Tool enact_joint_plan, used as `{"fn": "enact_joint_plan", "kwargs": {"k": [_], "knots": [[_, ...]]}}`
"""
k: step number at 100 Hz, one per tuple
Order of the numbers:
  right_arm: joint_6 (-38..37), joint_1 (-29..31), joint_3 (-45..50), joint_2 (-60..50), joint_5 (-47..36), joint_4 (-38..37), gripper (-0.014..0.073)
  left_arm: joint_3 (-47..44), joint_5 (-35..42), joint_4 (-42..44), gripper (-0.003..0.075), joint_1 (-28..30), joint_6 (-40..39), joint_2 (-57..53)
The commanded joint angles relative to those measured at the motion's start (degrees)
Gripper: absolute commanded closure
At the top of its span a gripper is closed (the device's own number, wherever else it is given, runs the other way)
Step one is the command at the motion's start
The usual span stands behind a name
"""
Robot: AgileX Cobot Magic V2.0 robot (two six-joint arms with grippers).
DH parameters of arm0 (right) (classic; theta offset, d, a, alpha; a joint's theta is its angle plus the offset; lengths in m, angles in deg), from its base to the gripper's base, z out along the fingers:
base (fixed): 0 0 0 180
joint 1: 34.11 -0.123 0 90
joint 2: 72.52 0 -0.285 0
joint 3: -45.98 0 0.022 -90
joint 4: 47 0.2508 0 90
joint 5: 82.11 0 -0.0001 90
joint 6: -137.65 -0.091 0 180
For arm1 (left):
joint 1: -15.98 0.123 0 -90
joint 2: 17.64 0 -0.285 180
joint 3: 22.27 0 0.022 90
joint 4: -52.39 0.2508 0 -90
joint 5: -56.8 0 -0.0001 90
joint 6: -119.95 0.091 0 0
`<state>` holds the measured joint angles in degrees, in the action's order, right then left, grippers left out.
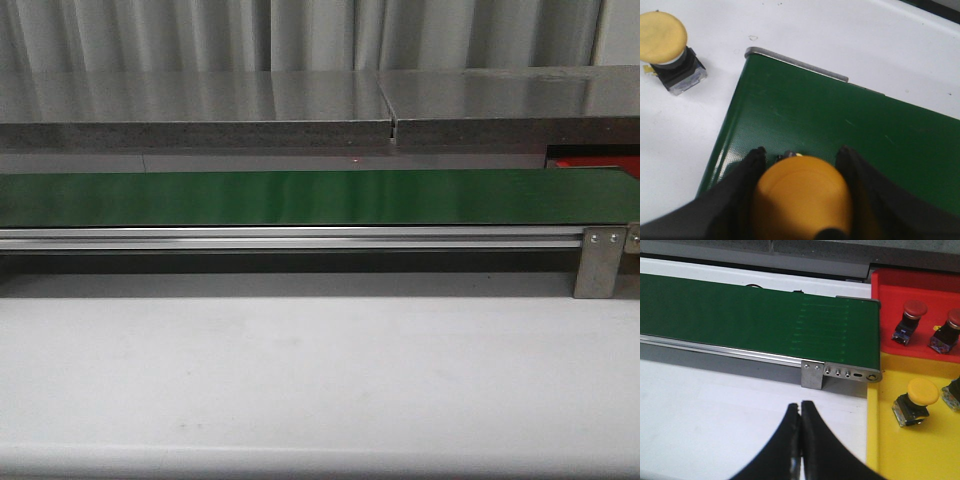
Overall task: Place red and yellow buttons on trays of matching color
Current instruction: 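Lower the left gripper onto a yellow button in the cluster and grasp, then set the yellow button on the belt with the left gripper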
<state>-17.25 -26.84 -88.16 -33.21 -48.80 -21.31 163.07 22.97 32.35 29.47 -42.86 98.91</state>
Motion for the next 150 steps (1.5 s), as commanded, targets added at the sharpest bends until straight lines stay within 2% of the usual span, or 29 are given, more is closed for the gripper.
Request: {"fn": "enact_joint_plan", "kwargs": {"k": [1,7,10,14,17,33,54,75,113,150], "knots": [[0.65,0.05,-1.40,0.00,-3.41,0.83,0.0660,1.36,2.72,-1.46,0.0290,-1.03,0.35,-2.90],[0.65,0.05,-1.40,0.00,-3.41,0.83,0.0660,1.36,2.83,-1.46,0.0134,-1.54,0.35,-2.90],[0.65,0.05,-1.40,0.00,-3.41,0.83,0.0660,1.36,2.83,-1.46,0.0080,-1.81,0.35,-2.90],[0.65,0.05,-1.40,0.00,-3.41,0.83,0.0660,1.36,2.83,-1.46,0.0022,-2.06,0.35,-2.90],[0.65,0.05,-1.40,0.00,-3.41,0.83,0.0660,1.36,2.71,-1.46,0.0007,-2.16,0.35,-2.90],[0.65,0.05,-1.40,0.00,-3.41,0.83,0.0660,1.81,1.37,-1.59,0.0058,-2.47,0.35,-3.41],[0.65,0.05,-1.40,0.00,-3.41,0.83,0.0660,5.47,1.10,-1.49,0.0061,-1.83,0.35,-5.75],[0.65,0.05,-1.40,0.00,-3.41,0.83,0.0660,10.69,-1.74,-1.49,0.0061,2.40,0.35,-6.42],[0.65,0.05,-1.40,0.00,-3.41,0.83,0.0660,11.13,-1.44,2.96,0.0062,12.29,0.35,-2.80],[0.65,0.05,-1.40,0.00,-3.41,0.83,0.0660,11.13,2.16,5.06,0.0062,15.71,0.76,5.16]]}}
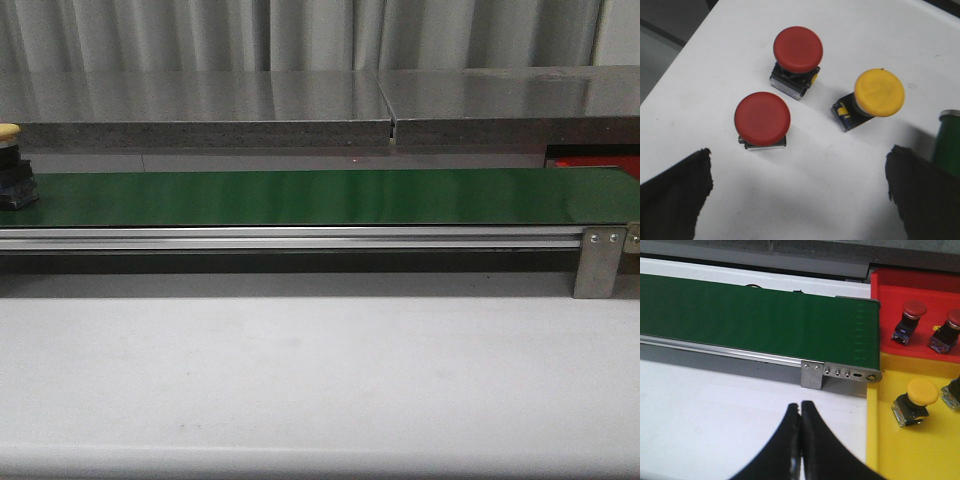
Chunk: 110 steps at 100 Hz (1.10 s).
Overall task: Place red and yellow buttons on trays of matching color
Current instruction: 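Set the yellow button on the belt with the left gripper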
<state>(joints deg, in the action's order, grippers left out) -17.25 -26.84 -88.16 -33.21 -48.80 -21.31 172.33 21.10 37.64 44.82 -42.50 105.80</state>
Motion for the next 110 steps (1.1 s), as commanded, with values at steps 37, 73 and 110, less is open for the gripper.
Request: {"fn": "enact_joint_plan", "kwargs": {"k": [37,73,110], "knots": [[0.65,0.05,-1.40,0.00,-3.41,0.83,0.0660,5.07,6.89,1.07,0.0062,0.49,0.55,3.86],[0.65,0.05,-1.40,0.00,-3.41,0.83,0.0660,10.94,7.69,2.17,0.0062,0.49,0.55,8.58],[0.65,0.05,-1.40,0.00,-3.41,0.83,0.0660,12.20,8.14,2.17,0.0171,0.49,0.55,11.51]]}}
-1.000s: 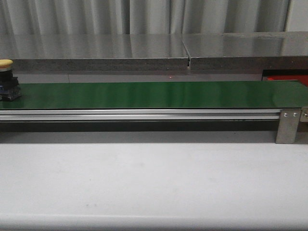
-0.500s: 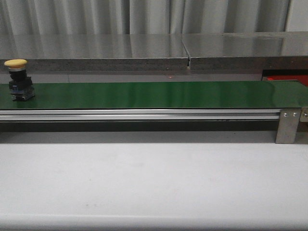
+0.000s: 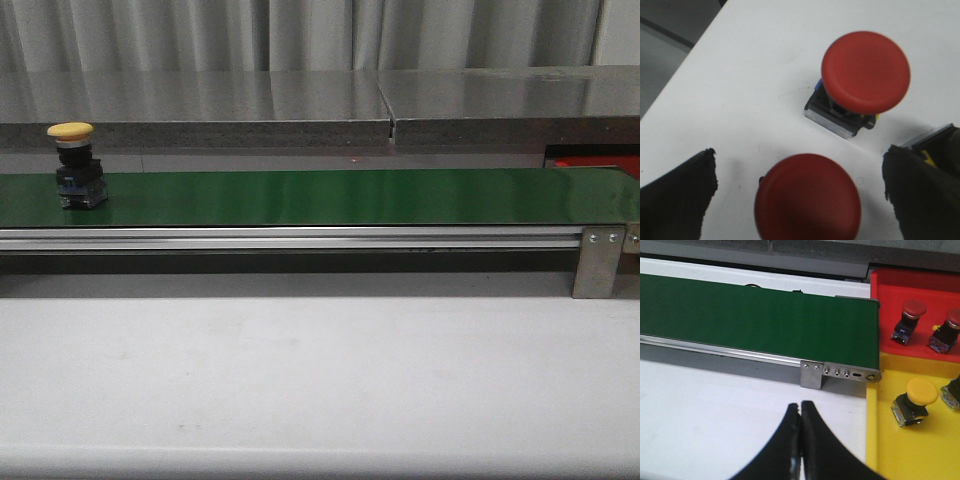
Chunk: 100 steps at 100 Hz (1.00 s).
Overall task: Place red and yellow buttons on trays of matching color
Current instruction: 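Set the yellow button on the belt with the left gripper, then grasp a red button from the cluster and set it on the belt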
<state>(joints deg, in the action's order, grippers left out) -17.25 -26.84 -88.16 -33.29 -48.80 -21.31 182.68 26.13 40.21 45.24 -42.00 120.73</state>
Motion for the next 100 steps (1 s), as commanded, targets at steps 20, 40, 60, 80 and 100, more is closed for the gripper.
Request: {"fn": "enact_joint_plan", "kwargs": {"k": [20,40,60,80,100], "knots": [[0.65,0.05,-1.40,0.08,-3.41,0.83,0.0660,1.85,3.86,-0.41,0.0525,0.06,0.06,-3.42],[0.65,0.05,-1.40,0.08,-3.41,0.83,0.0660,1.85,3.05,-0.41,0.0739,0.06,0.06,-4.68],[0.65,0.05,-1.40,0.08,-3.41,0.83,0.0660,1.85,0.95,-0.41,0.0739,0.06,0.06,-10.14],[0.65,0.05,-1.40,0.08,-3.41,0.83,0.0660,1.85,-4.20,-5.16,0.0739,-1.26,0.06,-18.10],[0.65,0.05,-1.40,0.08,-3.41,0.83,0.0660,0.40,-7.64,-5.79,0.0739,-5.48,0.06,-24.18]]}}
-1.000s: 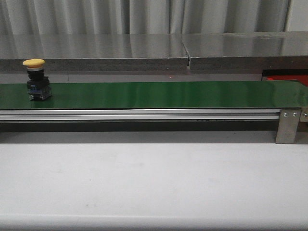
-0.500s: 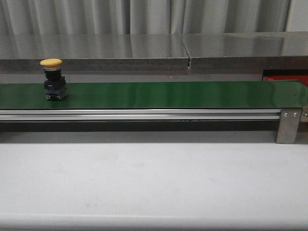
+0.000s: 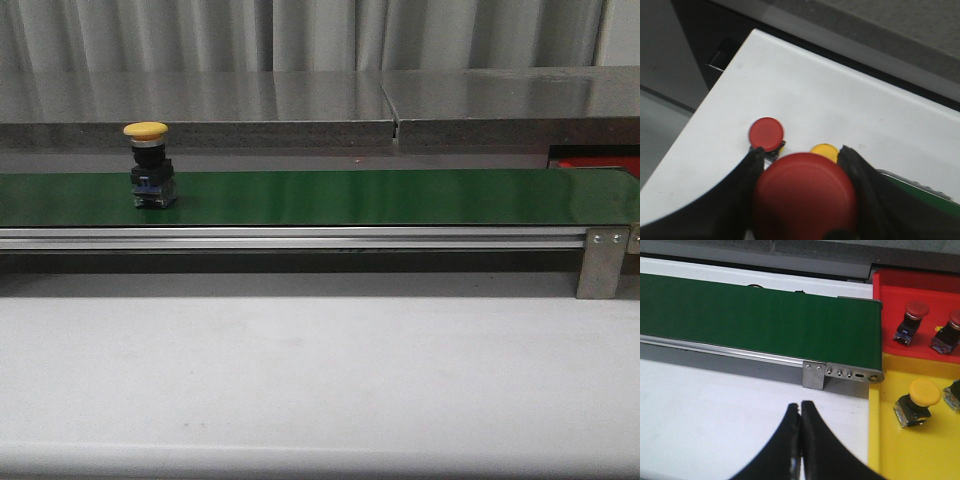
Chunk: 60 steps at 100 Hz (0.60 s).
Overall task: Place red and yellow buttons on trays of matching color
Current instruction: 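Grasp a red button from the cluster and set it on the belt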
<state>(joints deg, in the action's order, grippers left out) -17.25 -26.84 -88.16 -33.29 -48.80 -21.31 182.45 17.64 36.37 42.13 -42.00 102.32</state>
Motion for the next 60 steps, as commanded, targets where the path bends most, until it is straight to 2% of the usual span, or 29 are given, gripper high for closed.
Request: {"fn": "enact_joint_plan", "kwargs": {"k": [1,30,60], "knots": [[0.65,0.05,-1.40,0.08,-3.41,0.83,0.0660,0.51,0.70,-1.95,0.0739,-2.74,0.06,-6.12],[0.65,0.05,-1.40,0.08,-3.41,0.83,0.0660,-6.92,1.36,-1.95,0.0739,-9.83,0.06,-9.01],[0.65,0.05,-1.40,0.08,-3.41,0.83,0.0660,-17.00,9.89,-1.37,0.0739,-14.33,0.15,-9.01]]}}
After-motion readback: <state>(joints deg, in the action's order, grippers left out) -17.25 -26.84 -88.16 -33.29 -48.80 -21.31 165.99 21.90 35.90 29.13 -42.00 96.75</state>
